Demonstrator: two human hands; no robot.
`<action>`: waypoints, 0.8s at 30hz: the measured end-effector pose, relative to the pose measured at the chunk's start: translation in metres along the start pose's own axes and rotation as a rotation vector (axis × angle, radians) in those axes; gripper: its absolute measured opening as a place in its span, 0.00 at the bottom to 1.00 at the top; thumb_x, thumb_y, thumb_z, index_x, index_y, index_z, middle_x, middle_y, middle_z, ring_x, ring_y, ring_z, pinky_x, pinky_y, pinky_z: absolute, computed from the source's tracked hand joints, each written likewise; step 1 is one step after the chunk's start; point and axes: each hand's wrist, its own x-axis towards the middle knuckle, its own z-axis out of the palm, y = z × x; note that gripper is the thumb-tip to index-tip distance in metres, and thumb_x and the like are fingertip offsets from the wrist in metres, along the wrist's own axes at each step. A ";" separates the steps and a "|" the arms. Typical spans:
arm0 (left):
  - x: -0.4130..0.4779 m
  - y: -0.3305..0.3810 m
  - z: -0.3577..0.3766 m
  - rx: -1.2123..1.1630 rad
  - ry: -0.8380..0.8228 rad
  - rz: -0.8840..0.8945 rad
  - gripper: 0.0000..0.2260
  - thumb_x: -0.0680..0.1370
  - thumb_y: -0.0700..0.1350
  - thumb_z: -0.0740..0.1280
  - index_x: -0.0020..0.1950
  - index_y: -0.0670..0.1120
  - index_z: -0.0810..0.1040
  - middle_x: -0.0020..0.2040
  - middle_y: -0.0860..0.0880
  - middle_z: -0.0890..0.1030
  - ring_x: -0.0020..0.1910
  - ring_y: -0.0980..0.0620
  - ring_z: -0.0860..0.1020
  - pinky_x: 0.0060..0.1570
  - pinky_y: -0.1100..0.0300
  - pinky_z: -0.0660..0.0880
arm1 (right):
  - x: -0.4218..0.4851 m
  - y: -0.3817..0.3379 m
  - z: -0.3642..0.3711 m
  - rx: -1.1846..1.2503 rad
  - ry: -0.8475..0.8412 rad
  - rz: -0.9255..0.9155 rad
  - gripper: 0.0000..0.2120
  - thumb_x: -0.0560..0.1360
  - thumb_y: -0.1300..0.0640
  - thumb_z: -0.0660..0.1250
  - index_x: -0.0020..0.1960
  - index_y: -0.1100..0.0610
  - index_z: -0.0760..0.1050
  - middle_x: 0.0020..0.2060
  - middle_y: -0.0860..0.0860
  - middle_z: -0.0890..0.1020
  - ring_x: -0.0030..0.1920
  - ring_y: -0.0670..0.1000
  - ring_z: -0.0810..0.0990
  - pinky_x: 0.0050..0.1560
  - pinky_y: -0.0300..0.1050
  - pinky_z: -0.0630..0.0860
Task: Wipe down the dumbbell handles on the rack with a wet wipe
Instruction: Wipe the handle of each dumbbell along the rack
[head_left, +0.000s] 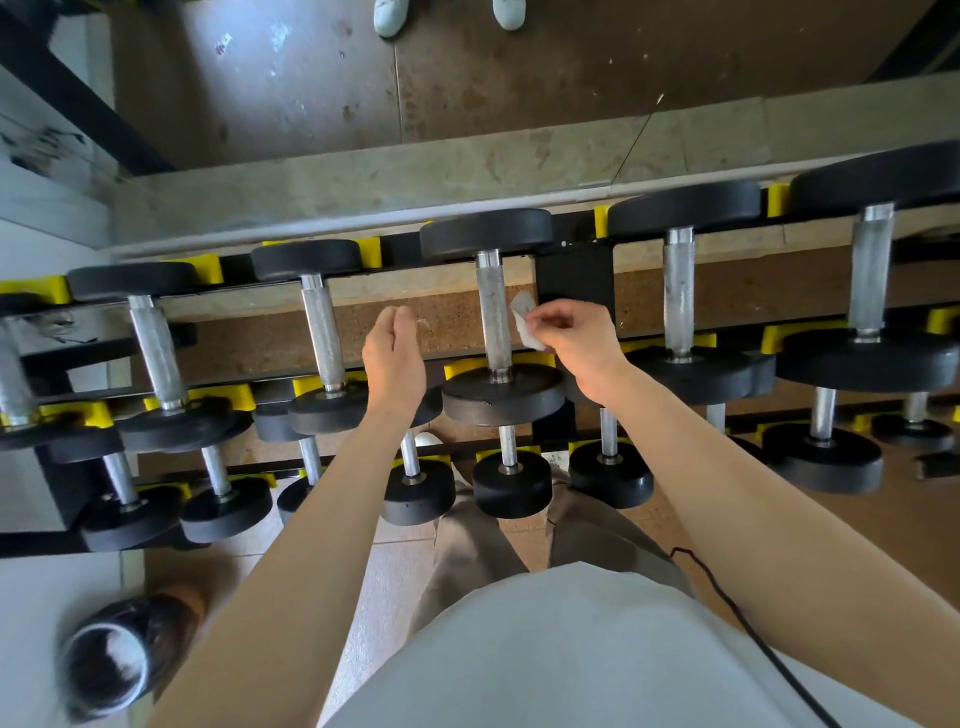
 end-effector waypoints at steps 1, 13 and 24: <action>0.000 -0.002 -0.001 0.020 -0.060 0.021 0.15 0.86 0.50 0.56 0.43 0.48 0.74 0.37 0.47 0.73 0.35 0.53 0.70 0.39 0.55 0.70 | 0.000 -0.001 0.000 0.007 0.023 -0.012 0.06 0.76 0.63 0.72 0.51 0.54 0.82 0.46 0.48 0.83 0.50 0.48 0.81 0.49 0.41 0.80; -0.004 -0.006 0.022 0.428 -0.289 0.368 0.05 0.76 0.48 0.75 0.46 0.46 0.85 0.40 0.56 0.83 0.39 0.63 0.80 0.47 0.64 0.80 | 0.000 -0.002 0.011 0.009 0.000 -0.008 0.20 0.72 0.61 0.76 0.61 0.53 0.76 0.52 0.51 0.83 0.54 0.50 0.82 0.59 0.49 0.80; -0.009 -0.007 0.024 0.331 -0.183 0.361 0.10 0.71 0.46 0.79 0.50 0.45 0.84 0.43 0.53 0.85 0.42 0.59 0.83 0.47 0.63 0.82 | 0.002 -0.007 -0.002 -0.245 0.226 -0.217 0.09 0.76 0.58 0.71 0.56 0.56 0.80 0.53 0.51 0.82 0.52 0.49 0.81 0.52 0.42 0.80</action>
